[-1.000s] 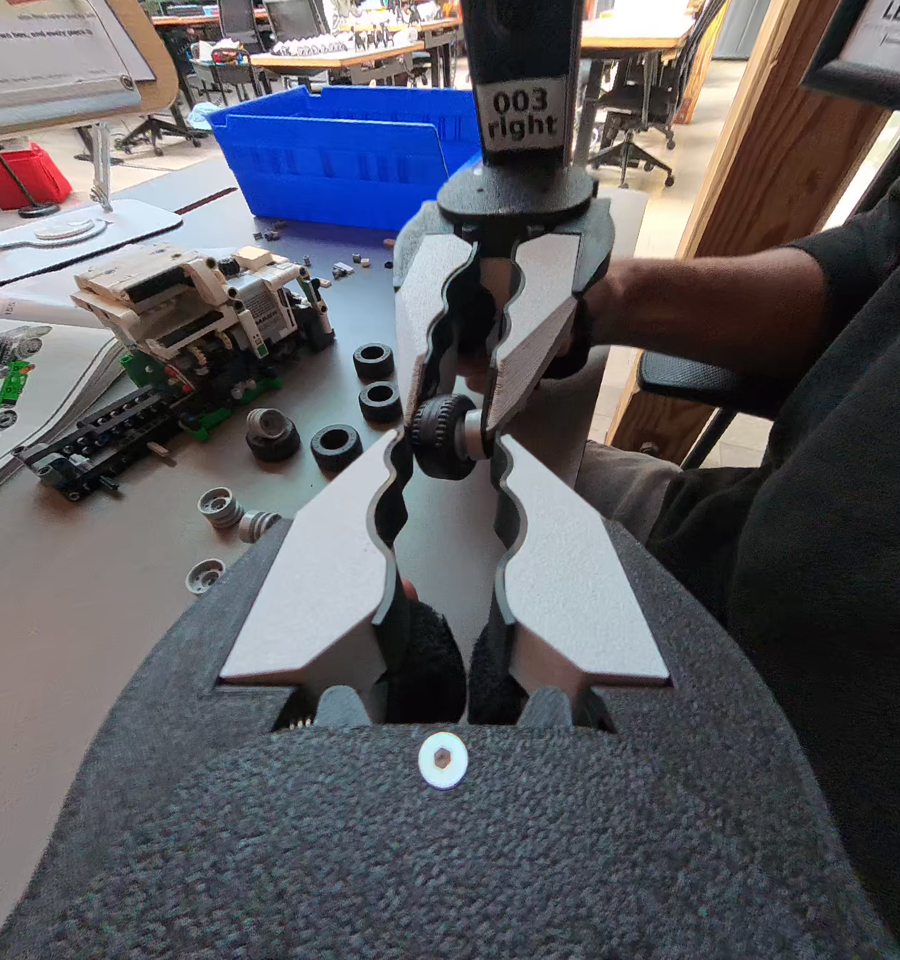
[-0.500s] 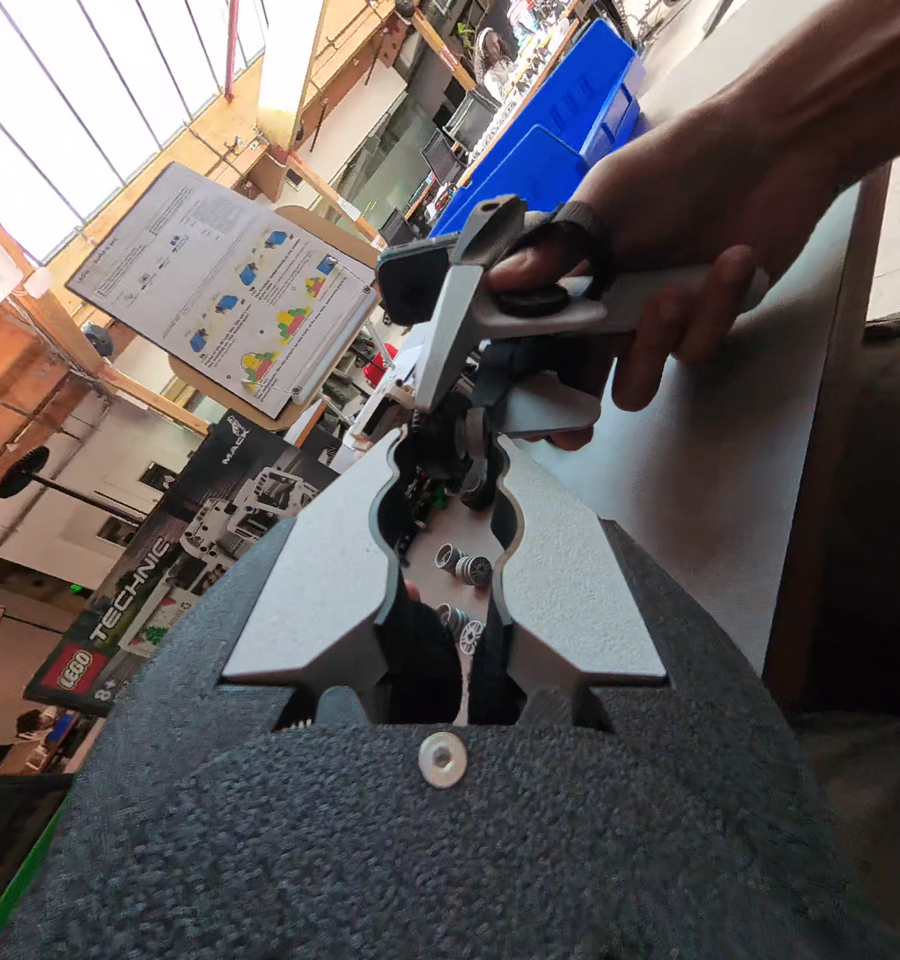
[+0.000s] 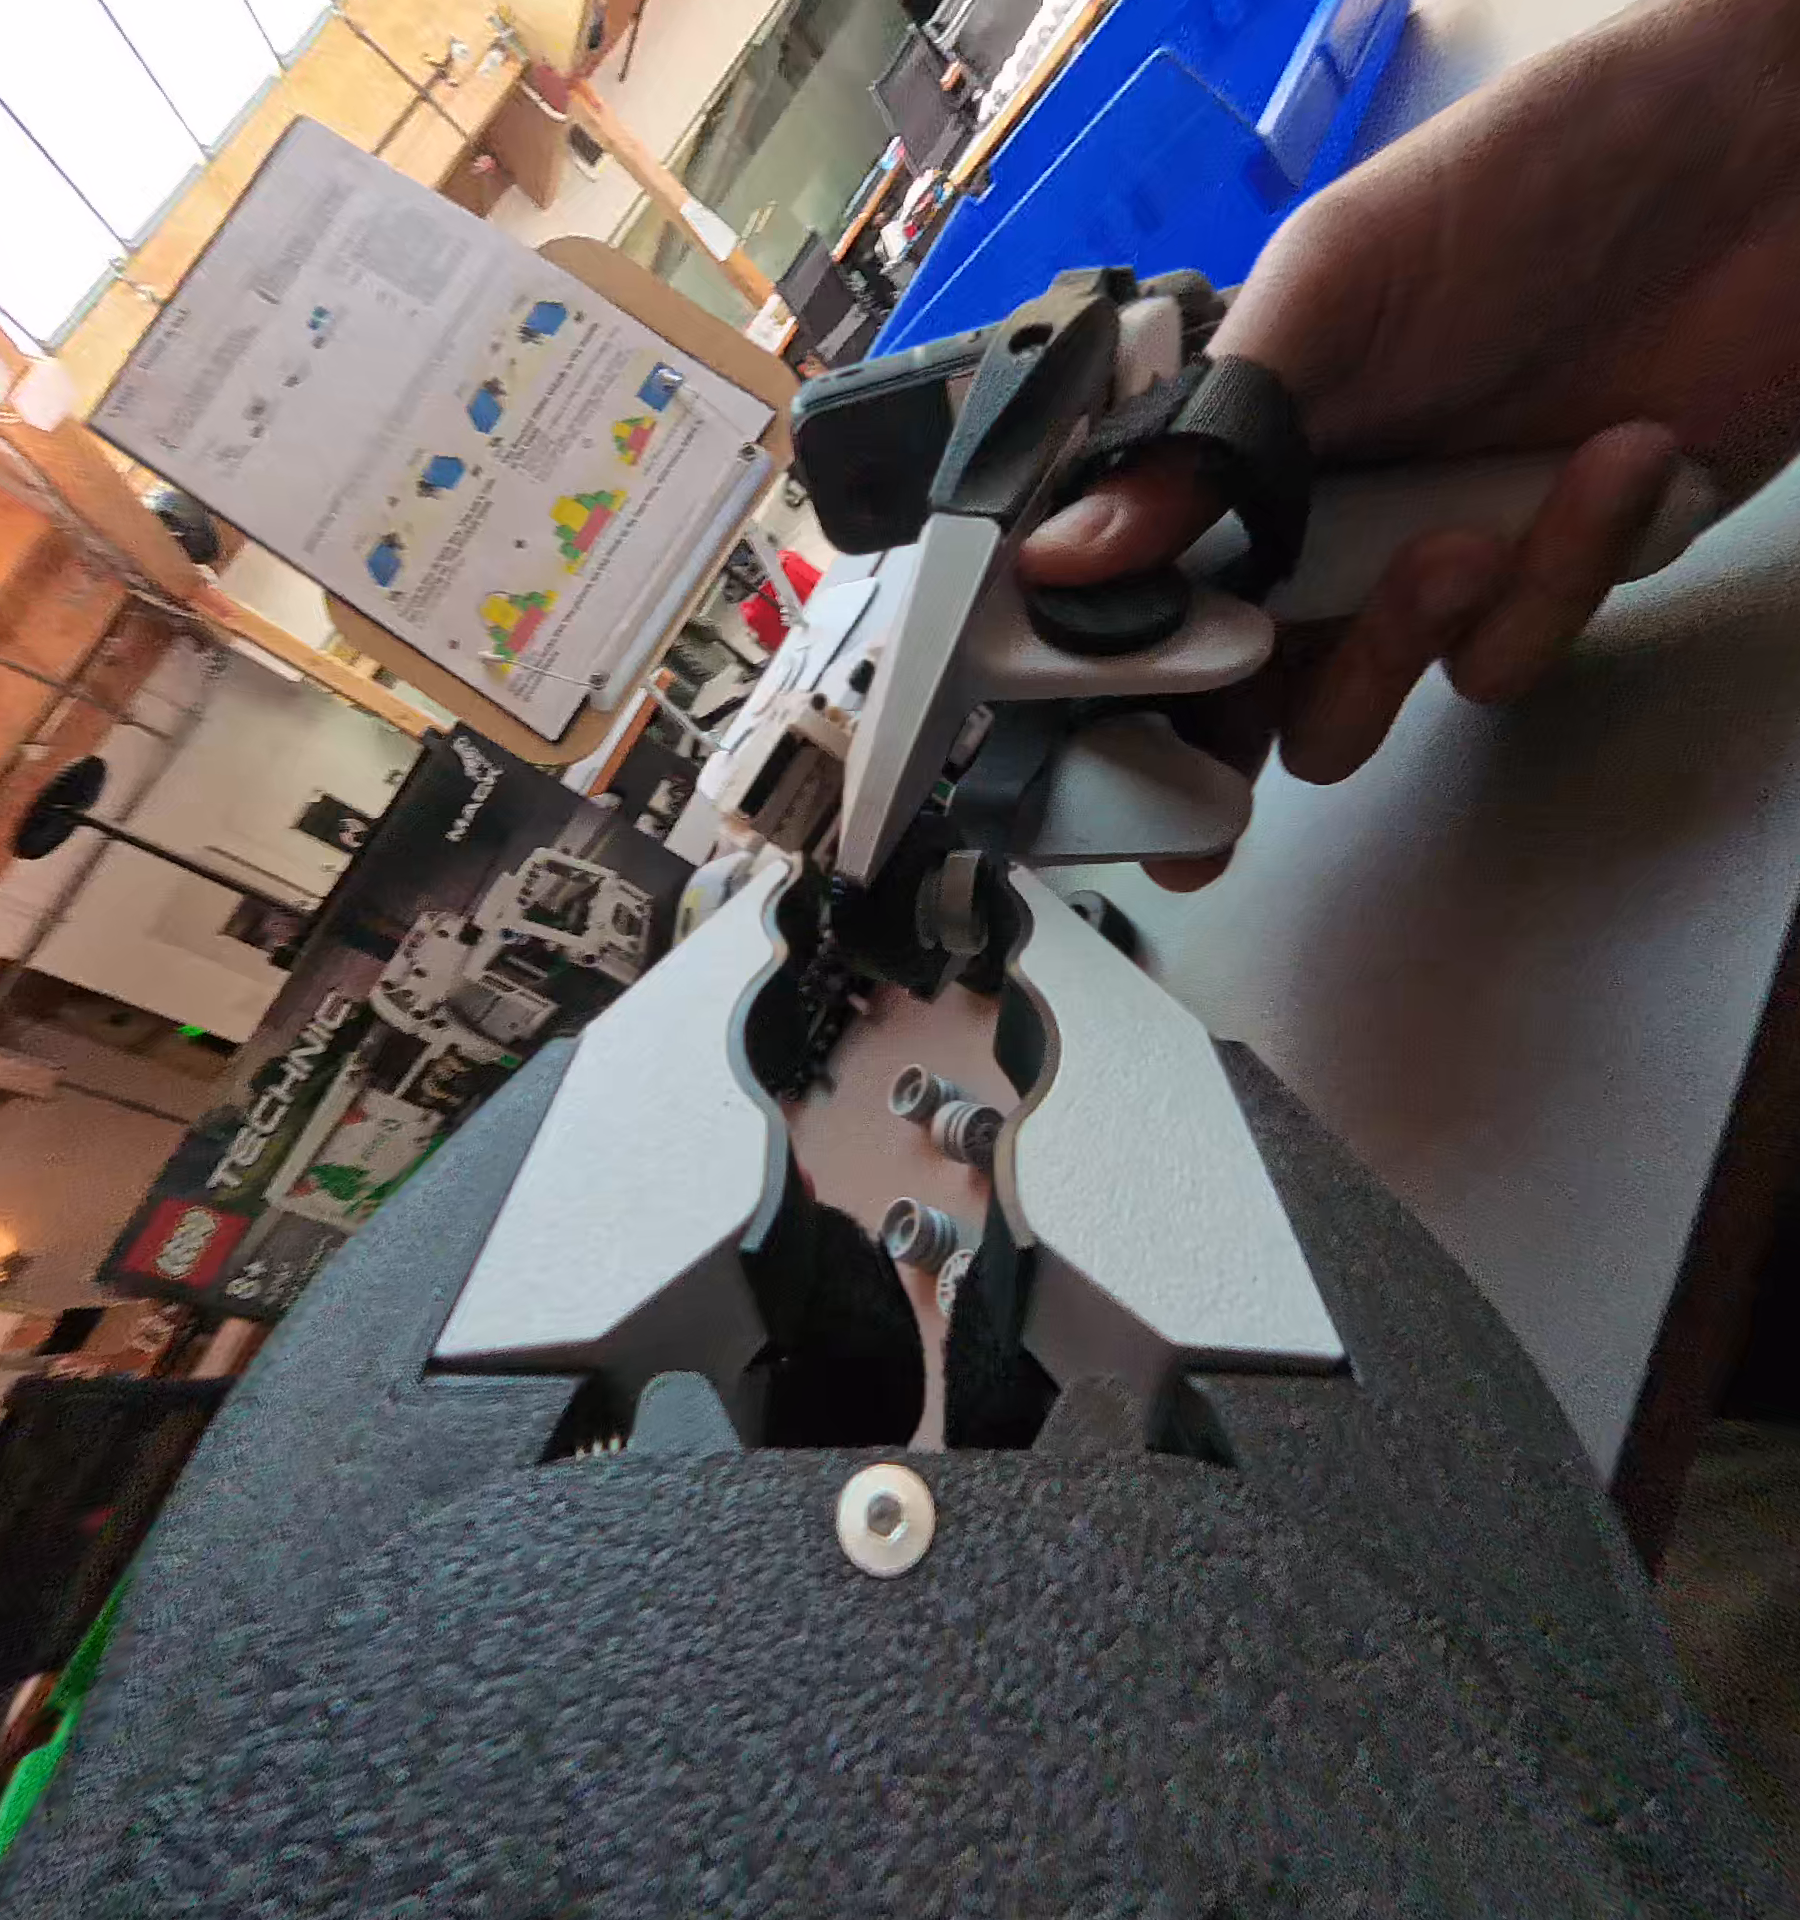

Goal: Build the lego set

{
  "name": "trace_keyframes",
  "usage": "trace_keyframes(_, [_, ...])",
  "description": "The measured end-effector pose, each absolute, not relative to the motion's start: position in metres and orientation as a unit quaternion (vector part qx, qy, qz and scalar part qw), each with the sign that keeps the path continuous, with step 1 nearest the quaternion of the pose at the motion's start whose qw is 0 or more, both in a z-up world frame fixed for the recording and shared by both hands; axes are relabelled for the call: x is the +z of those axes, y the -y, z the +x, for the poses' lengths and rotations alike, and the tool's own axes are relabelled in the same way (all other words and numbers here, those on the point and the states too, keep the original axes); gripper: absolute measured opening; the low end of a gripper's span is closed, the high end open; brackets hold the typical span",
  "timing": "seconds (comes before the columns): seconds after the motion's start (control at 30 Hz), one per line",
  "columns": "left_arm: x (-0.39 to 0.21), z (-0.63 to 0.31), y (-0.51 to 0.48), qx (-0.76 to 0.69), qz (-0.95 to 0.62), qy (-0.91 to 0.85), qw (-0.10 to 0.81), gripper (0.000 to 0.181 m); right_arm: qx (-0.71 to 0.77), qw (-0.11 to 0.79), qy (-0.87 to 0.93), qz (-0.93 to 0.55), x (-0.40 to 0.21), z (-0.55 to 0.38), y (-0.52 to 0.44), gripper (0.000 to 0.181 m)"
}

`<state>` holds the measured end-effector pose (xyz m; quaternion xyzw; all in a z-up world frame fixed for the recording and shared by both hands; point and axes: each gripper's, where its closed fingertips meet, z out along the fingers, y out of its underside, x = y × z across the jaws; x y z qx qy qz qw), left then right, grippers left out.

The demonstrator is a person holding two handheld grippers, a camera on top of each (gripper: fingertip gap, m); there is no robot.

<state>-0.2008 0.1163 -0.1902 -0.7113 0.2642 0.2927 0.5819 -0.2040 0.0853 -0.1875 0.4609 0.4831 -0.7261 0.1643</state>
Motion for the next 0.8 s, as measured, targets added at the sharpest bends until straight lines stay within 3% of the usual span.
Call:
trace_keyframes(0.53, [-0.188,-0.184,-0.11,0.257,-0.736,-0.274,0.563,0.025,-0.753,0.157,-0.451,0.453,-0.18,-0.187,-0.081,0.031])
trace_keyframes(0.73, [-0.202,-0.175,-0.105,0.037,-0.778,-0.206,0.592,0.025,-0.623,-0.143,-0.672,0.375,-0.192,-0.183,-0.099,0.037])
trace_keyframes(0.8, [-0.203,-0.169,-0.101,-0.001,-0.782,-0.207,0.588,0.025,-0.576,-0.212,-0.717,0.331,-0.187,-0.179,-0.093,0.031])
